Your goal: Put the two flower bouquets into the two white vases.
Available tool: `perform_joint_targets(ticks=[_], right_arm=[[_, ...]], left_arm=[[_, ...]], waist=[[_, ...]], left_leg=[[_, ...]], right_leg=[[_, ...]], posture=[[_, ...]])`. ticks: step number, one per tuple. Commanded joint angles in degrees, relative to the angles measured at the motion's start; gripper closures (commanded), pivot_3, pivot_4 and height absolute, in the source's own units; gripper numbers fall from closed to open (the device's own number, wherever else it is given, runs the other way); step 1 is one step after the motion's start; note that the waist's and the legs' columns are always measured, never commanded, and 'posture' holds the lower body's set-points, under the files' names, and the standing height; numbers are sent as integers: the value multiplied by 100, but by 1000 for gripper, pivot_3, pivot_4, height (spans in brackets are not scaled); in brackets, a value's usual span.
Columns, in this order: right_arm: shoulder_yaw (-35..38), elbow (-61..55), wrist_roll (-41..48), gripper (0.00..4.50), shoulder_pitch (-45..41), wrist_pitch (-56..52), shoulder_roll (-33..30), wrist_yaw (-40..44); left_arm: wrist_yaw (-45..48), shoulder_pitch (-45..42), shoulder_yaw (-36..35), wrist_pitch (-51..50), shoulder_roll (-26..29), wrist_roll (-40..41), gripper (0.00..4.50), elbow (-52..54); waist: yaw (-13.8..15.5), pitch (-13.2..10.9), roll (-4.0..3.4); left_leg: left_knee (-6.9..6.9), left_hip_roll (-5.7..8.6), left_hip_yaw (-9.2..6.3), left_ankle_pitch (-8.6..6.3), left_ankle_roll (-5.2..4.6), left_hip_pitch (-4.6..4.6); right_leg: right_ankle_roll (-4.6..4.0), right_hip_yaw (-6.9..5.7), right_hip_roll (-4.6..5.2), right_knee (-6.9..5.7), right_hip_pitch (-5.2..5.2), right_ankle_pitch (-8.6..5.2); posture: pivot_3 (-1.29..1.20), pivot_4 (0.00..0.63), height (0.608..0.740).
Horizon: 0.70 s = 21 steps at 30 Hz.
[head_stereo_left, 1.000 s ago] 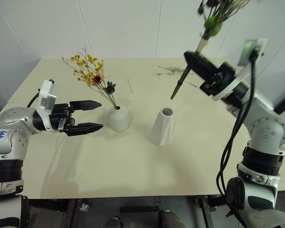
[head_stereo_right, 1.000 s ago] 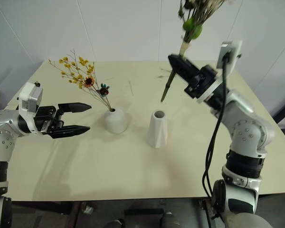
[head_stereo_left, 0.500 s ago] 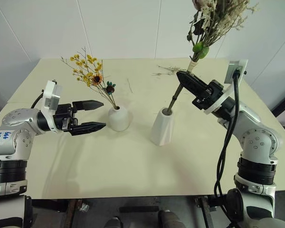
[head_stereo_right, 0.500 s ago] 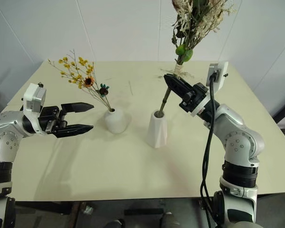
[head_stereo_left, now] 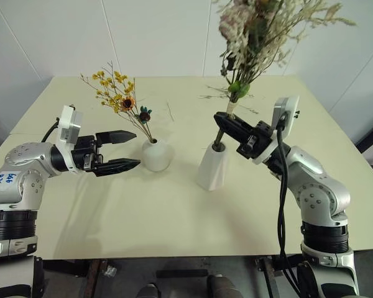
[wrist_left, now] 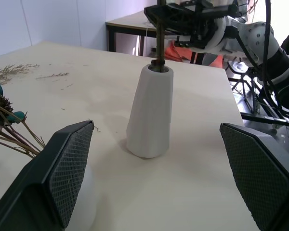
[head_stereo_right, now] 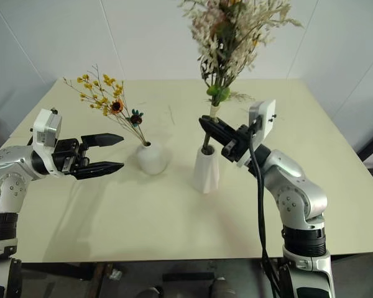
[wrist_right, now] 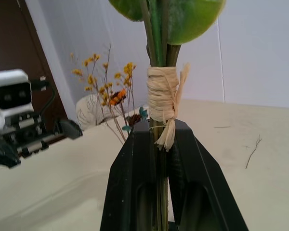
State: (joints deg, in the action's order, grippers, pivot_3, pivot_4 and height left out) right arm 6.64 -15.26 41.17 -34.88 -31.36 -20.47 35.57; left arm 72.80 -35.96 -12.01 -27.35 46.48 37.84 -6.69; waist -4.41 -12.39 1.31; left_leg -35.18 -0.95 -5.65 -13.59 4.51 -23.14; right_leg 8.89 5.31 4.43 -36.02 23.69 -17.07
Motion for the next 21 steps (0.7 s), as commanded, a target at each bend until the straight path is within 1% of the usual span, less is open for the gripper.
perform_joint_targets(ticks=[1,5,11,13,14,21], right_arm=[[-121,-228,-332,4451,113,516,-112,274],[-146,-113,-654,4451,222,932,-87,301],[-96,72,-814,4451,214,1174,-51,289],[-123,141,-874,3740,227,1256,-42,315],[-134,166,-893,3552,233,1282,-37,329],[-154,7,-937,1281,322,1338,-64,339]], left_arm=[[-38,-3,-173,99,7,65,0,215],[-65,-7,-179,121,-35,55,0,212],[-111,-34,-172,150,-90,54,0,199],[-111,-46,-164,171,-107,44,0,176],[-110,-50,-159,181,-114,39,0,167],[-150,-28,-174,198,-137,43,0,187]], waist=[[0,0,0],[2,1,1],[3,1,1],[3,0,1],[4,1,1],[4,1,1]], left_leg=[[0,0,0,0,0,0],[0,0,0,1,1,2],[0,0,0,1,2,2],[0,0,0,1,2,2],[0,0,0,2,2,2],[0,0,0,2,3,2]], right_leg=[[0,0,0,-1,0,0],[0,0,0,-2,-1,0],[0,0,0,-2,-1,0],[0,0,0,-2,-1,0],[0,0,0,-2,-1,0],[0,0,0,-2,-1,0]], posture=[[0,150,740],[0,150,740],[0,150,740],[0,150,740],[0,150,740],[0,150,740]])
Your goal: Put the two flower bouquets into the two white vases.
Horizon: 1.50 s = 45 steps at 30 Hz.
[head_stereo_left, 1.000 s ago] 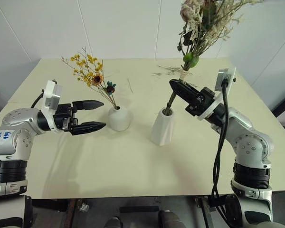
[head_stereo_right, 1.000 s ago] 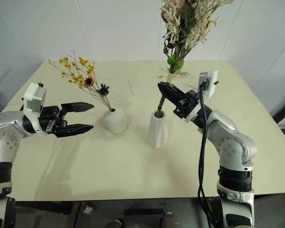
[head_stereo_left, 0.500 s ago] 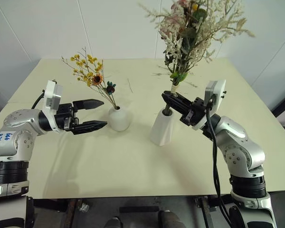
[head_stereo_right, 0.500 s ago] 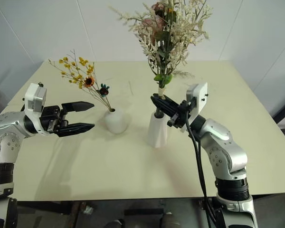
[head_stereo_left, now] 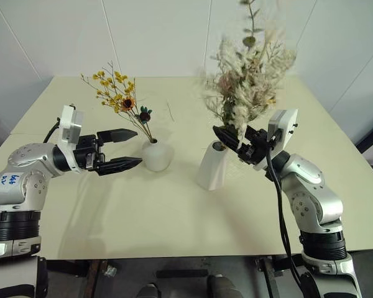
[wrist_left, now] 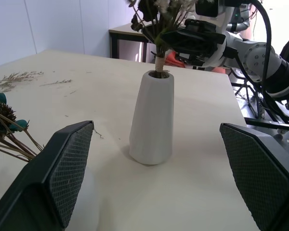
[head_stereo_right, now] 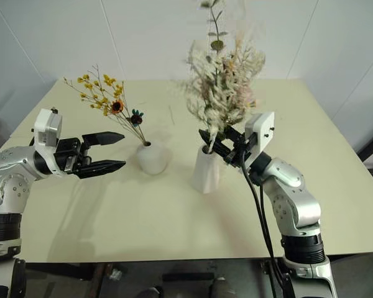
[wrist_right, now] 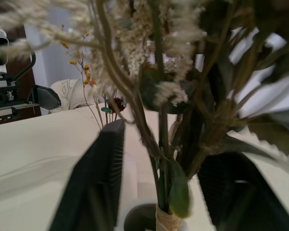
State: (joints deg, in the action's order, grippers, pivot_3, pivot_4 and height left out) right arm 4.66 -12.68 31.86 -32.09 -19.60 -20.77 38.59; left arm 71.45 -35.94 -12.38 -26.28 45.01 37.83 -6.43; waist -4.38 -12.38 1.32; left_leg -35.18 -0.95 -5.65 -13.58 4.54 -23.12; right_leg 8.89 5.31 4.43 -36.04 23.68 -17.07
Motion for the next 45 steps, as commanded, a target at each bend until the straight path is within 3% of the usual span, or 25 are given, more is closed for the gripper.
perform_joint_targets(ticks=[1,9,16,24,32,40,45], right_arm=[[116,-328,46,964,61,88,-121,38],[717,-615,462,964,700,-433,-1212,491],[1204,-289,383,964,1426,-338,-2746,1862],[1970,179,279,964,1846,569,-3775,3425],[1894,923,158,964,1449,1075,-4243,4213],[1503,1575,200,964,787,973,-4412,4817],[1274,1714,264,41,758,590,-4635,5230]], left_arm=[[-17,-13,-147,94,19,48,0,161],[81,318,-205,206,225,-83,0,124],[249,602,-322,539,425,-254,0,-251],[536,877,-582,581,842,-214,0,-314],[841,973,-715,688,1211,-265,0,-478],[808,1144,-770,737,1113,-245,0,-320],[702,1314,-876,724,1092,-178,0,-200]], waist=[[4,0,0],[121,0,0],[149,0,1],[140,0,1],[128,0,1],[113,0,0],[126,-1,-1]], left_leg=[[0,0,-1,0,0,0],[1,1,0,-1,-1,-1],[-1,2,2,-1,-2,1],[-2,2,3,0,-3,5],[-4,1,9,2,-3,14],[-4,0,10,2,-3,14],[-4,0,10,2,-3,14]], right_leg=[[0,0,0,0,0,0],[0,0,1,7,-1,0],[-1,0,1,11,-8,0],[-1,1,0,13,-12,0],[-3,2,2,13,-19,1],[-4,3,2,11,-17,1],[-4,3,2,9,-16,1]], posture=[[0,150,740],[0,150,740],[0,150,740],[0,150,740],[0,150,740],[0,150,740],[0,150,740]])
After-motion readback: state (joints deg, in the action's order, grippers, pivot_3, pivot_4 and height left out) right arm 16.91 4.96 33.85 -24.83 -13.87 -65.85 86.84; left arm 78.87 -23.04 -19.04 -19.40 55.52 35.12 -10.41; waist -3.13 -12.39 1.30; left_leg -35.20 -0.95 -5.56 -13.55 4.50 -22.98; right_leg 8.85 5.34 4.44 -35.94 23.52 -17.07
